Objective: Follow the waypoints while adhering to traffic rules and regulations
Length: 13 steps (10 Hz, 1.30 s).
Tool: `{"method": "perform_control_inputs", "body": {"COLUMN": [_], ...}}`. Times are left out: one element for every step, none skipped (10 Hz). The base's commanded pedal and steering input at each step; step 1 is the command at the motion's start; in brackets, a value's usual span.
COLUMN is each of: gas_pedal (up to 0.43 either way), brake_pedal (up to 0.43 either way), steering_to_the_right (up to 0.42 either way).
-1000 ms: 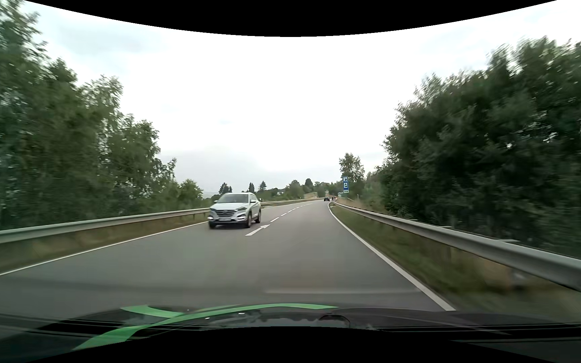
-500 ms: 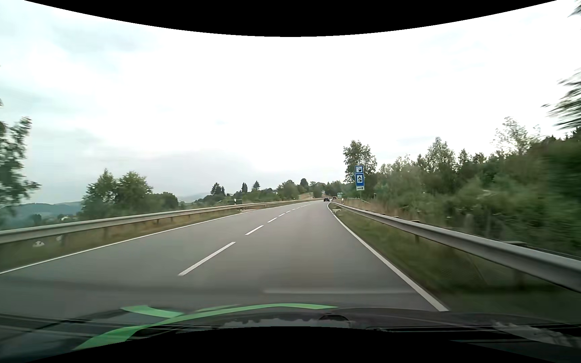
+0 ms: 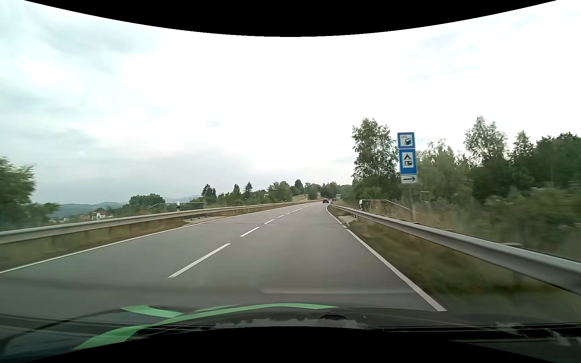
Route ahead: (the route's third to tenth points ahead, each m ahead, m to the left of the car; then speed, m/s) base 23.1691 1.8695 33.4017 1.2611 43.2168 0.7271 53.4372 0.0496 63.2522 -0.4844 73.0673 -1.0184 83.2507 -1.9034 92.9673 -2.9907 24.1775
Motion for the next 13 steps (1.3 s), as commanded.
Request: {"method": "perform_control_inputs", "body": {"gas_pedal": [0.311,0.268,0.228,0.228,0.228,0.228,0.228,0.228,0.228,0.220,0.209,0.197,0.197], "brake_pedal": [0.000,0.000,0.000,0.000,0.000,0.000,0.000,0.000,0.000,0.000,0.000,0.000,0.000], "steering_to_the_right": [0.008,0.006,0.006,0.006,0.006,0.006,0.006,0.006,0.006,0.005,0.004,0.005,0.004]}}
